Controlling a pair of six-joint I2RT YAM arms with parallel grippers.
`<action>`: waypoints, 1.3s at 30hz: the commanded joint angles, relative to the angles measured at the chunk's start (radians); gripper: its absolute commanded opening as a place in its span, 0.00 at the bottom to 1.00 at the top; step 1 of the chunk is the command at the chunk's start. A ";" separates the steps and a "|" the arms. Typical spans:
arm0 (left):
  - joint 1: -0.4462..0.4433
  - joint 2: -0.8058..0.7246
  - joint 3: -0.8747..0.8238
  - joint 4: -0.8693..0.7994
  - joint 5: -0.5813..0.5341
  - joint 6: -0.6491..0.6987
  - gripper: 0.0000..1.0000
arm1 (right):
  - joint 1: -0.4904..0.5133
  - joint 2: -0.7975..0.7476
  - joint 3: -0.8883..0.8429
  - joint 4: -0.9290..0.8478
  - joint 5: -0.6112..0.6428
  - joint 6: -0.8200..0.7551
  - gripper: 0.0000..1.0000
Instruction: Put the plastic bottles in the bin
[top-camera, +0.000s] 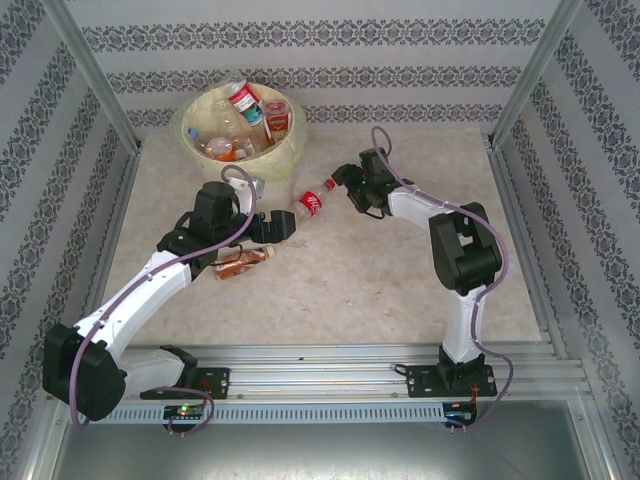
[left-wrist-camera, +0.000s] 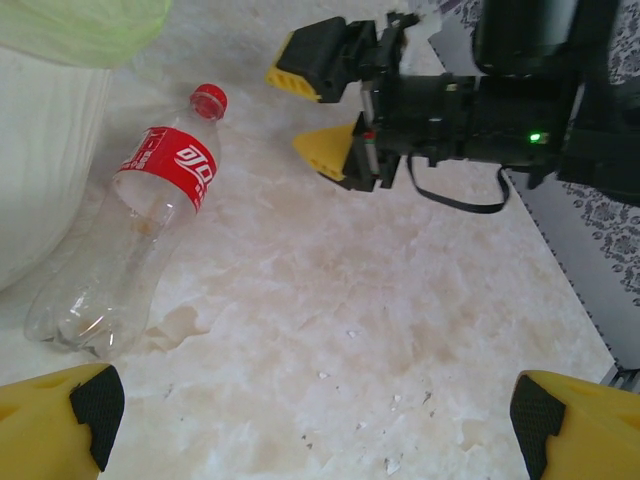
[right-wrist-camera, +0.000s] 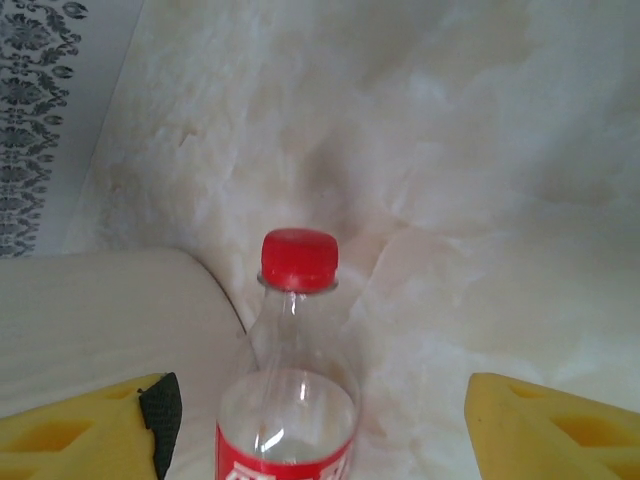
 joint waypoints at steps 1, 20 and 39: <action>-0.017 -0.022 -0.021 0.094 0.009 -0.037 1.00 | -0.002 0.041 0.058 0.061 0.030 0.087 0.73; -0.026 -0.010 -0.043 0.136 0.013 -0.058 1.00 | 0.018 0.223 0.218 0.073 -0.041 0.159 0.65; -0.038 -0.003 -0.061 0.161 0.012 -0.076 1.00 | 0.035 0.277 0.249 0.089 -0.066 0.182 0.54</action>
